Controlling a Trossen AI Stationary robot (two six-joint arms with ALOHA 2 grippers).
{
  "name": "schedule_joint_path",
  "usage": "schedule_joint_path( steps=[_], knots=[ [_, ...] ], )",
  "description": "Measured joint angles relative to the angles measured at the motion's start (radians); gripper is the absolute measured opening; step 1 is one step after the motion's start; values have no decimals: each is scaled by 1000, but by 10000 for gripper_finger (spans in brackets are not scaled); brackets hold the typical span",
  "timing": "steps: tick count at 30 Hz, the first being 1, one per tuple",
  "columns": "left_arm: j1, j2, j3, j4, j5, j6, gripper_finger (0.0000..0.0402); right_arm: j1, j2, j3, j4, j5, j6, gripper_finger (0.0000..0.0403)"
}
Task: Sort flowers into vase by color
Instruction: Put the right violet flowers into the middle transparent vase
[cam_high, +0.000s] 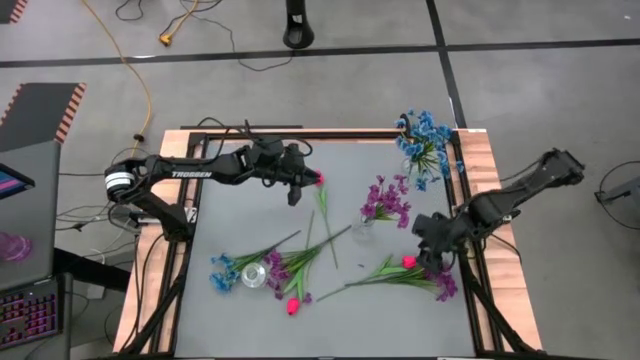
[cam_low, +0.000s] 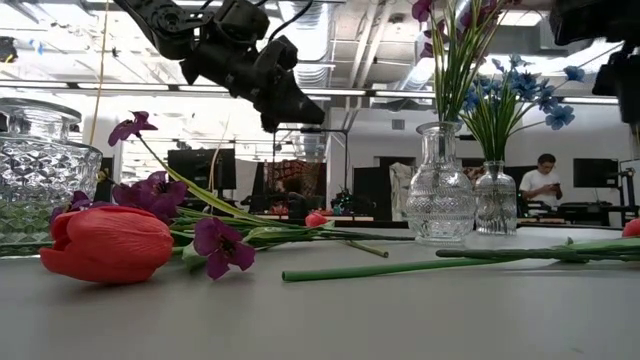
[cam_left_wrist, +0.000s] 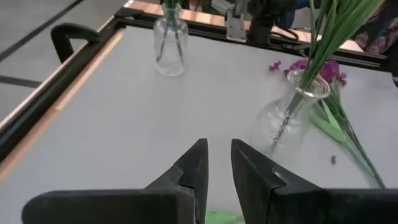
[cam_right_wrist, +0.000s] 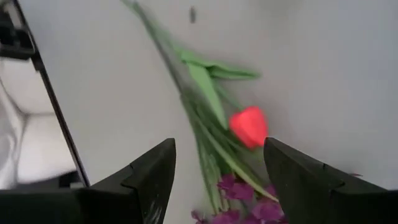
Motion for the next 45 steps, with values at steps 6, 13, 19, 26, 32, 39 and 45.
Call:
schedule_joint_path(
  steps=[6, 13, 19, 26, 32, 39, 45],
  knots=[
    [-7, 0, 0, 0, -3, -35, 56, 87, 101, 0, 39, 0, 1, 271],
    [-7, 1, 0, 0, -3, -35, 56, 147, 230, 0, 45, 0, 1, 271],
    [-7, 1, 0, 0, -3, -35, 56, 175, 326, 0, 47, 0, 1, 271],
    [-7, 1, 1, -20, -3, -35, 77, 198, 413, 0, 116, 0, -53, 271],
    [-7, 2, 1, -44, -24, -36, 109, 202, 478, 0, 141, 0, -76, 271],
    [-7, 2, 1, -44, -27, -38, 119, 202, 555, 0, 147, 0, -80, 270],
    [-7, 2, 1, -44, -28, -39, 119, 202, 581, 0, 157, -1, -79, 244]
  ],
)
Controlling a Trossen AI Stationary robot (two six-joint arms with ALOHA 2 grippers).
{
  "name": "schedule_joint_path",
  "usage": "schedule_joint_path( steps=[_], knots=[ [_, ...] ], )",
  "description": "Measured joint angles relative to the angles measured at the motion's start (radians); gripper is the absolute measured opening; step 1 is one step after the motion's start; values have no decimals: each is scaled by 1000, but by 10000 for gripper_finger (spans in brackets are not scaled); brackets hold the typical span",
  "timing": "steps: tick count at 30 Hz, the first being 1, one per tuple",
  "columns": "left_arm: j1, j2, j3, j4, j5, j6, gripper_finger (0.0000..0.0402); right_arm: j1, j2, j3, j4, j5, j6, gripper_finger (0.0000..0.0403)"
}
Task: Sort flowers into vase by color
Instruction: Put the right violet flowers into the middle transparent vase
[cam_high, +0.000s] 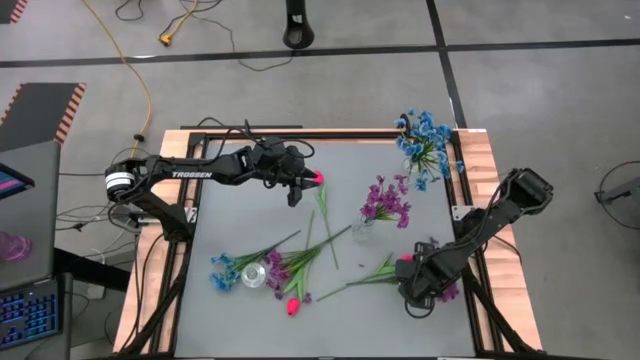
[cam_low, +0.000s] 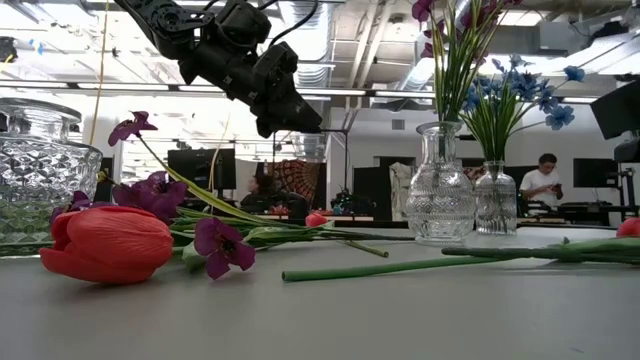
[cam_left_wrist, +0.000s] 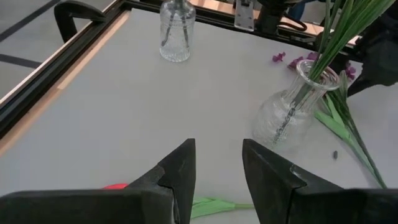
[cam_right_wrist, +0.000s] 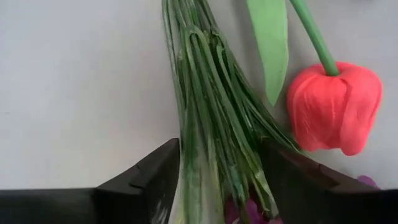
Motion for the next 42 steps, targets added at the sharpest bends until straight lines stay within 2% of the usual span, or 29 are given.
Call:
schedule_joint_path(
  steps=[5, 15, 18, 30, 35, 42],
  knots=[
    [0, 0, 0, 0, 0, 0, 119, 0, 0, 0, 17, -9, 0, 192],
    [0, 0, 0, 0, 0, 0, 119, 0, 0, 0, 23, -75, 0, 57],
    [0, 0, 0, 0, 0, 0, 119, 0, -1, 0, 26, -94, 1, 31],
    [-16, 0, 1, 33, 110, -49, 119, -28, -82, 0, 133, -161, 3, 46],
    [-59, 0, 1, 81, 111, -46, 119, -67, -162, 0, 143, -196, 56, 35],
    [-154, 0, 1, 163, 141, -21, 119, -135, -280, 0, 172, -215, 166, 43]
  ],
)
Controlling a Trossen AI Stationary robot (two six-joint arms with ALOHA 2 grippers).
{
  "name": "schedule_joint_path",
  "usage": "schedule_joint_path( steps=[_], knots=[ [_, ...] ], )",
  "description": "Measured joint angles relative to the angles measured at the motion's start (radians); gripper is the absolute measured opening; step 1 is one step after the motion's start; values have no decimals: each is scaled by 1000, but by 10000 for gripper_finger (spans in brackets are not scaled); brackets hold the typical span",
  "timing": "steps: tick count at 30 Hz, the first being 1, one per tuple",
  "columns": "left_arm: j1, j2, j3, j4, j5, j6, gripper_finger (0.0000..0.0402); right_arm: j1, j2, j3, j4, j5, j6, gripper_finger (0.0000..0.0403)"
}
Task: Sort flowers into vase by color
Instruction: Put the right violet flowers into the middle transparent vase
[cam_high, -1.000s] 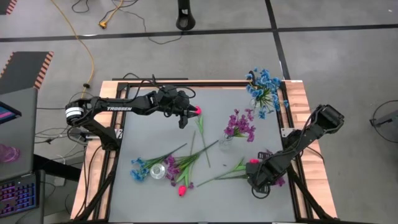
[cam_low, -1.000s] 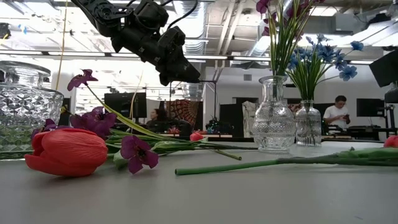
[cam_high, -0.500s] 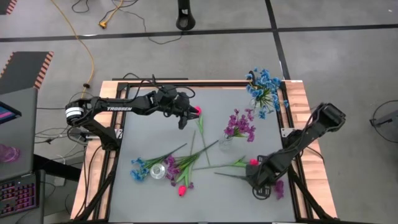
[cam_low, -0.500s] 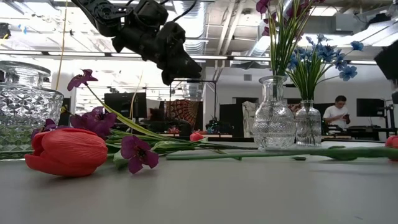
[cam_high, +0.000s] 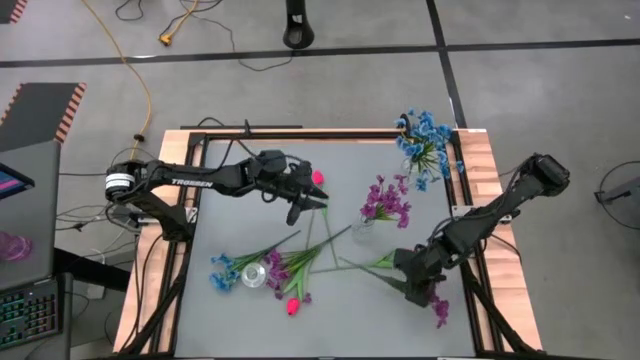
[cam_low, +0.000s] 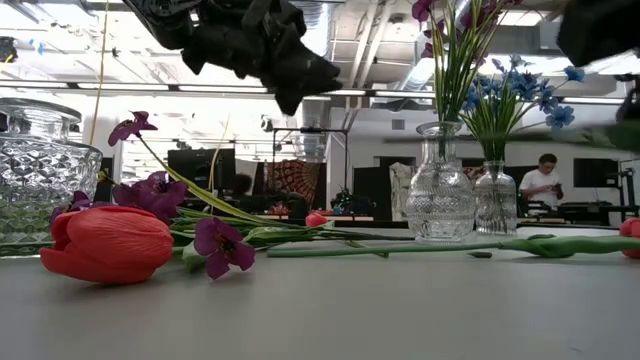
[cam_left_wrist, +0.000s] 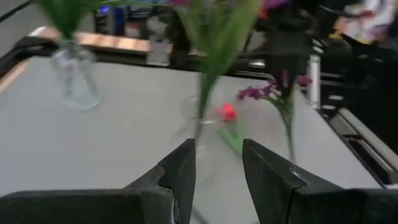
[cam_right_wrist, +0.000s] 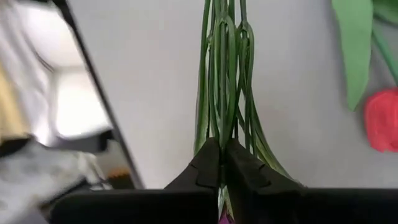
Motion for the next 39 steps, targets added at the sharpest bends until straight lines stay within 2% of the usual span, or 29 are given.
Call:
schedule_joint_path(
  steps=[5, 11, 18, 23, 30, 39],
  knots=[
    [-77, 0, 0, 51, -11, 17, 119, -48, -55, 0, 58, 0, 97, 41],
    [-154, 0, 0, 101, -49, 38, 119, -86, -63, 0, 179, -23, 162, 41],
    [-249, 0, 0, 119, -164, 169, 119, -111, -54, 0, 336, -32, 276, 41],
    [-310, 0, 0, 150, -241, 297, 119, -115, -54, 0, 367, -32, 377, 41],
    [-381, 0, 0, 161, -355, 379, 119, -117, -54, 0, 374, -31, 464, 41],
    [-441, 0, 29, 166, -381, 425, 165, -144, -54, 0, 459, -27, 571, 41]
  ],
)
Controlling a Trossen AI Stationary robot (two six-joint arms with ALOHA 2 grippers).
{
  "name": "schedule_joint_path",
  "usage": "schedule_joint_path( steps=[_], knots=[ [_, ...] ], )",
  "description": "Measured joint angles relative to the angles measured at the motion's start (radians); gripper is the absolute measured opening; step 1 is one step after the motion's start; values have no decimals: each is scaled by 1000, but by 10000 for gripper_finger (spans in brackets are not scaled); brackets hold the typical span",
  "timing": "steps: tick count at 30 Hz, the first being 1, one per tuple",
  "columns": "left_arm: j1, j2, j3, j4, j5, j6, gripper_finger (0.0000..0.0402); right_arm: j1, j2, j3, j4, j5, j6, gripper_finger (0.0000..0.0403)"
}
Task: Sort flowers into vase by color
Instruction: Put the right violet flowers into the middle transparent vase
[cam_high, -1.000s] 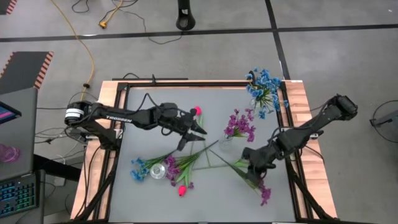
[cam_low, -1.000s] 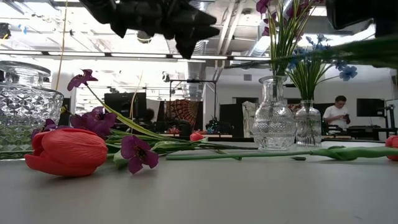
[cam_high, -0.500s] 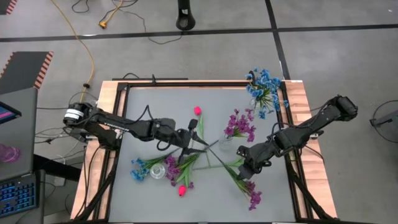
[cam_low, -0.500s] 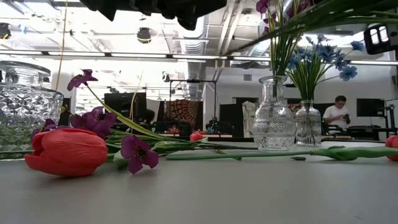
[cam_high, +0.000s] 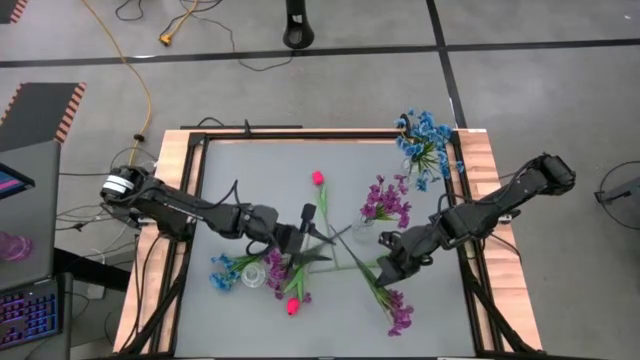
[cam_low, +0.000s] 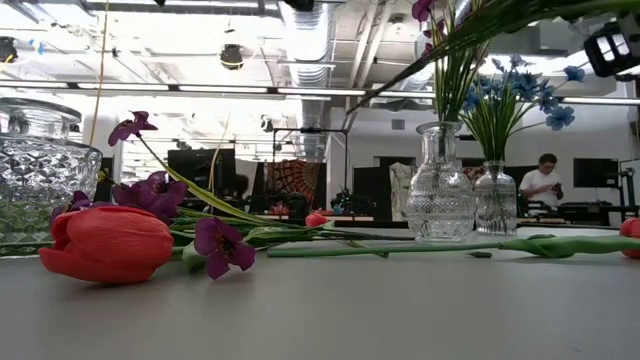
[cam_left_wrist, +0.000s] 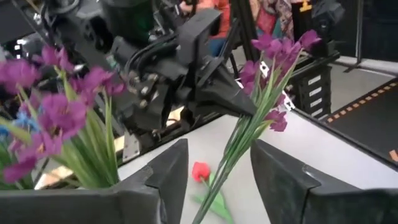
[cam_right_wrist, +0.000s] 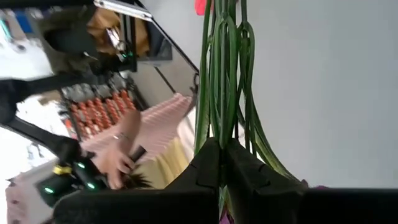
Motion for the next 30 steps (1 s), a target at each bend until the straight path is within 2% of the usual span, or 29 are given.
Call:
schedule_joint_path(
  steps=[7, 15, 22, 30],
  knots=[
    [-54, 0, 13, 0, -112, 100, 178, -19, 0, 0, 30, 3, 119, 41],
    [-81, 57, 19, 40, -147, 126, 178, -51, 0, 0, 84, 7, 163, 41],
    [-101, 214, 144, 20, -270, 272, 178, -60, 0, 0, 97, 9, 181, 41],
    [-121, 346, 297, -135, -327, 336, 178, -61, 0, 0, 109, 10, 183, 41]
  ],
)
